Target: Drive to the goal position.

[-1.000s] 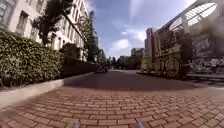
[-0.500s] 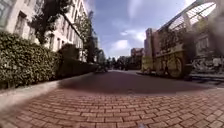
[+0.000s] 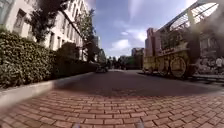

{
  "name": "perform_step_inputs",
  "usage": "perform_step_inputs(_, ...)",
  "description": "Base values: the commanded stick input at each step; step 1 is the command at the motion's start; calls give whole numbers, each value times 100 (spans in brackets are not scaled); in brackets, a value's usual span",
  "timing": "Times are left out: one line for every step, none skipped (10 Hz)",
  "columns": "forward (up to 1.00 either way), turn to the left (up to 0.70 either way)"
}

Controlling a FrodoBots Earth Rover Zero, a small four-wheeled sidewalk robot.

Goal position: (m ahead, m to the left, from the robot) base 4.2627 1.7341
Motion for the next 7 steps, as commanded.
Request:
perform_step_inputs(70,0)
perform_step_inputs(70,0)
perform_step_inputs(70,0)
perform_step_inputs(70,0)
perform_step_inputs(70,0)
perform_step_inputs(70,0)
perform_step_inputs(70,0)
